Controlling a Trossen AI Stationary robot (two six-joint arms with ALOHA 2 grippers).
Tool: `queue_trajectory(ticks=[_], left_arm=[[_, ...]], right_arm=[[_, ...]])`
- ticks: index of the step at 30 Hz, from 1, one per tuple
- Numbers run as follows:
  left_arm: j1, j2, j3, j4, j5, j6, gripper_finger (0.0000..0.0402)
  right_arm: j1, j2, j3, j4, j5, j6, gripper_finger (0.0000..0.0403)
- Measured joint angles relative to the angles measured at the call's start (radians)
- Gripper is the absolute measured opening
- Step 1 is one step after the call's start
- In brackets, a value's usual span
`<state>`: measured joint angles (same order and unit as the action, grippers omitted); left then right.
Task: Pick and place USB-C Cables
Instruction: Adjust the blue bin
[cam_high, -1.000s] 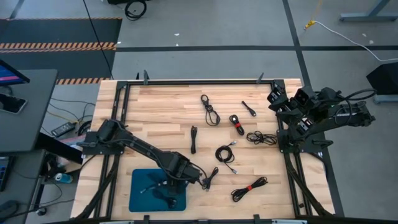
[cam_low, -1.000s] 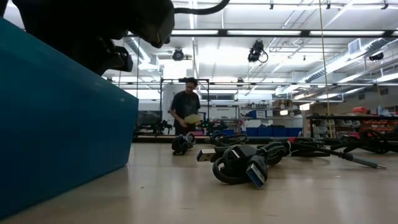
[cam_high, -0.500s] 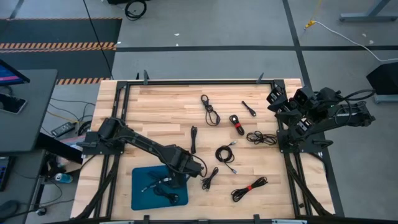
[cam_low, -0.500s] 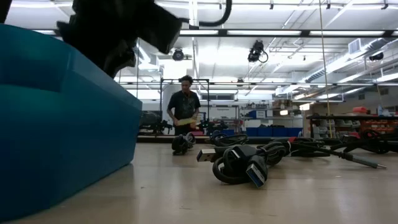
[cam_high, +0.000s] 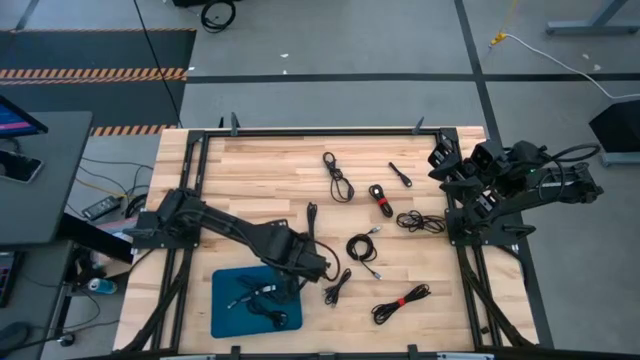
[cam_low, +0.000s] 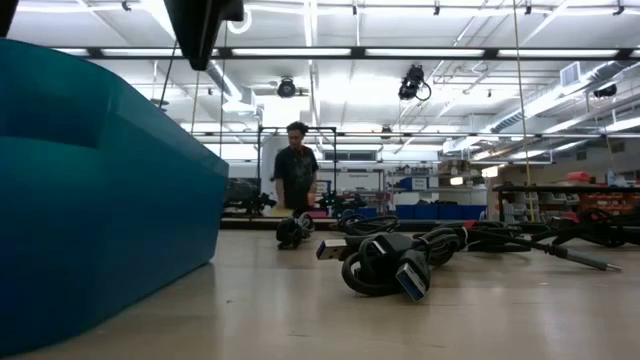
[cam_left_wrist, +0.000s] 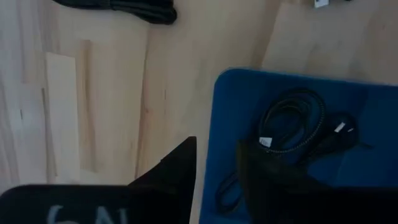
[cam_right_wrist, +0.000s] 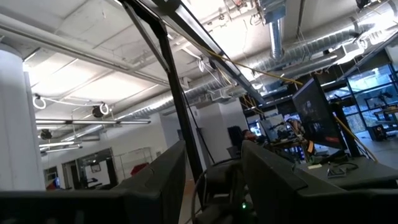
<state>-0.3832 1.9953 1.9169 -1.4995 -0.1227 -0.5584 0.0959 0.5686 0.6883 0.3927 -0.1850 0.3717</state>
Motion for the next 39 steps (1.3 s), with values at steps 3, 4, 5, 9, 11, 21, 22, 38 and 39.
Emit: queue_trajectory(ticks=[3,4,5,9,11,21,22,38,39], left_arm=[[-0.001,0.000,-0.054,0.019,-0.011,-0.003,0.0117],[-0.001,0.000,-0.077,0.024,-0.011,-0.011,0.0119],[0.000,0.001,-0.101,0.024,-0.012,-0.025,0.0122],[0.000,0.001,-0.193,0.033,-0.012,-0.047,0.0148],[0.000,0.002,-0.233,0.055,0.009,-0.053,0.0164],[-0.015,0.002,-0.343,0.244,0.063,-0.053,0.0211],[-0.014,0.002,-0.353,0.246,0.060,-0.053,0.0212],[0.066,0.002,-0.482,0.300,0.024,-0.091,0.0083],[0.076,0.002,-0.483,0.299,0.021,-0.099,0.0066]], right_arm=[[0.000,0.000,0.000,0.000,-0.003,0.000,0.0162],[0.000,0.000,0.000,0.000,-0.006,0.000,0.0162],[0.000,0.000,0.000,0.000,-0.011,0.000,0.0162],[0.000,0.000,0.000,0.000,-0.021,0.000,0.0162],[0.000,0.000,0.000,0.000,-0.021,0.000,0.0162],[0.000,0.000,0.000,0.001,-0.023,0.003,0.0162],[0.000,0.000,0.000,0.001,-0.025,0.003,0.0162],[0.000,0.000,0.000,0.001,-0.026,0.003,0.0162],[0.000,0.000,0.000,0.001,-0.026,0.003,0.0162]])
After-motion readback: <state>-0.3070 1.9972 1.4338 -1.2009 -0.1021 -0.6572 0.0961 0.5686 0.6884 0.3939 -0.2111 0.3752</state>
